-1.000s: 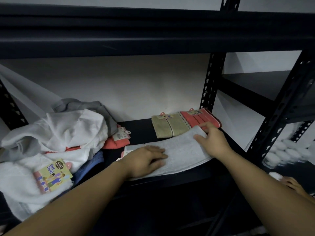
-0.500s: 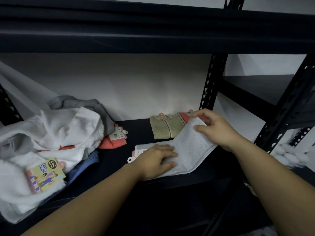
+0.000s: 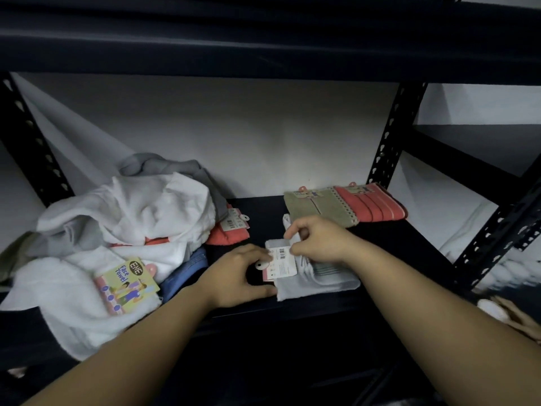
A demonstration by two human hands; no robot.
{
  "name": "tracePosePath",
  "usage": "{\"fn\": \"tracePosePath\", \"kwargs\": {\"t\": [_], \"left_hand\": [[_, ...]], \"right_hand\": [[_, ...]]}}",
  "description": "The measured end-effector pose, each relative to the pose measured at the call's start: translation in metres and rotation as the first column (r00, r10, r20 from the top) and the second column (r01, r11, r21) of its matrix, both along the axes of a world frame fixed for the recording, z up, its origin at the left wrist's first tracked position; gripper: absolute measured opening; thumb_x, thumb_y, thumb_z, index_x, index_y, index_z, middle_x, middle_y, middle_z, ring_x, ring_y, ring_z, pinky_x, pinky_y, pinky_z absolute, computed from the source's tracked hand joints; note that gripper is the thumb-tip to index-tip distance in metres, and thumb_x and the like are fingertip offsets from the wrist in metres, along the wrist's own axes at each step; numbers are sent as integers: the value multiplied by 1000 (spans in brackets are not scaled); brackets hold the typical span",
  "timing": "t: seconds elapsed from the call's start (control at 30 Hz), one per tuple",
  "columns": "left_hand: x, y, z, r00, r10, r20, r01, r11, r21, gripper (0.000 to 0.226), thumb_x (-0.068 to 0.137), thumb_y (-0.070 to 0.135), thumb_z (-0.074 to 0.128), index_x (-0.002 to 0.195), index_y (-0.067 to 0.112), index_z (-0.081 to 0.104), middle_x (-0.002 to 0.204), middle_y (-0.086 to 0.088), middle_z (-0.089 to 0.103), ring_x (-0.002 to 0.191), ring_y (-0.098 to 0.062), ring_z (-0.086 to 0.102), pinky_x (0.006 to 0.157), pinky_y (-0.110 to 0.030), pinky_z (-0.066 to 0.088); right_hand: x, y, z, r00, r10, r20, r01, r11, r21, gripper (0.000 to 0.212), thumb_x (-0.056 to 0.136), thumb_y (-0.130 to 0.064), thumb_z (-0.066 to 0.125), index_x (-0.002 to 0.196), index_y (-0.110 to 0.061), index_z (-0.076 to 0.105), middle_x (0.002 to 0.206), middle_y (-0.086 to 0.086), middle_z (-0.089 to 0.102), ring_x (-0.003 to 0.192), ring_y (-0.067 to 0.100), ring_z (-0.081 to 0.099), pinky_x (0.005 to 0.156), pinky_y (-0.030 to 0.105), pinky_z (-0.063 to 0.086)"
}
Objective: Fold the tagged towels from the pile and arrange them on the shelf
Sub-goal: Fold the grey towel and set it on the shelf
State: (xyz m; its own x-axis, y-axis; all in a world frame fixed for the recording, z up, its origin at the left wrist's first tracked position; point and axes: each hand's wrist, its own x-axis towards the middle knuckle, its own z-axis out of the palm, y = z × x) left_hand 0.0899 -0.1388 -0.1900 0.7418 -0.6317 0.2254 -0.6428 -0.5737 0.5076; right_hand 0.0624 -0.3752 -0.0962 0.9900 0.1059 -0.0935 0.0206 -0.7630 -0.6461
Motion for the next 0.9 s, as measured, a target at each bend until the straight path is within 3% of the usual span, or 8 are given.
{"fn": "tracePosePath", "kwargs": {"t": [0.13, 0.27, 0.37, 0.47, 0.57, 0.67, 0.77, 0.9], "left_hand": [[0, 1, -1, 1000, 2, -7, -2, 1000, -18, 76, 75, 71, 75, 136, 27, 63, 138, 17, 57, 126, 3, 52, 109, -16, 39], [-1, 1, -1, 1000, 8, -23, -9, 999, -38, 76, 74, 72, 76, 137, 29, 62, 135, 19, 58, 124, 5, 51, 108, -18, 40], [-1, 0, 1, 1000, 10, -28, -12, 998, -60, 70, 74, 67, 79, 132, 32, 63, 129, 19, 60, 118, 6, 52, 102, -12, 39], [-2, 0, 2, 998, 26, -50, -29, 997, -65, 66, 73, 69, 79, 126, 36, 59, 121, 22, 60, 111, 4, 55, 96, -19, 45], [-1, 0, 1, 995, 37, -93, -46, 994, -99, 75, 70, 70, 80, 129, 36, 51, 128, 24, 59, 117, 6, 54, 100, -23, 47], [-1, 0, -1, 995, 39, -96, -48, 994, -98, 81, 68, 70, 81, 135, 37, 48, 135, 23, 57, 124, 7, 51, 107, -25, 45], [0, 0, -2, 995, 56, -88, -62, 995, -73, 83, 67, 74, 79, 134, 36, 49, 134, 22, 56, 122, 6, 52, 107, -26, 46], [1, -1, -3, 995, 60, -82, -65, 996, -61, 81, 66, 79, 76, 131, 38, 50, 132, 25, 56, 121, 7, 52, 106, -26, 46]], "right_hand": [[3, 24, -17, 1000, 2, 28, 1, 994, -109, 28, 84, -21, 77, 112, -24, 72, 76, -17, 52, 63, -2, 51, 52, 7, 35], [2, 34, -23, 1000, 16, 12, -14, 991, -134, 34, 84, -20, 81, 117, -20, 72, 78, -20, 45, 66, -5, 48, 52, 6, 35], [-1, 37, -23, 999, 32, 5, -31, 988, -149, 44, 82, -24, 84, 124, -22, 70, 84, -19, 50, 74, -3, 54, 62, 9, 39], [-9, 35, -22, 1000, 13, -5, -14, 997, -76, 54, 83, -36, 85, 132, -32, 62, 100, -8, 63, 94, 9, 65, 85, 25, 53], [-14, 23, -30, 992, -93, 84, 92, 996, 11, 44, 86, -45, 80, 125, -36, 63, 101, -7, 67, 96, 12, 67, 88, 31, 56], [-16, 1, -45, 950, -166, 263, 213, 964, -161, 44, 91, -50, 70, 131, -32, 64, 129, -6, 62, 126, 18, 50, 105, 37, 45], [-20, -19, -61, 976, -149, 161, 189, 944, -269, 64, 96, -57, 61, 152, -27, 49, 162, -1, 39, 151, 18, 25, 122, 36, 25], [-26, -34, -70, 989, -133, 70, 146, 959, -244, 77, 100, -61, 51, 163, -23, 29, 173, -4, 14, 159, 13, 7, 126, 32, 10]]}}
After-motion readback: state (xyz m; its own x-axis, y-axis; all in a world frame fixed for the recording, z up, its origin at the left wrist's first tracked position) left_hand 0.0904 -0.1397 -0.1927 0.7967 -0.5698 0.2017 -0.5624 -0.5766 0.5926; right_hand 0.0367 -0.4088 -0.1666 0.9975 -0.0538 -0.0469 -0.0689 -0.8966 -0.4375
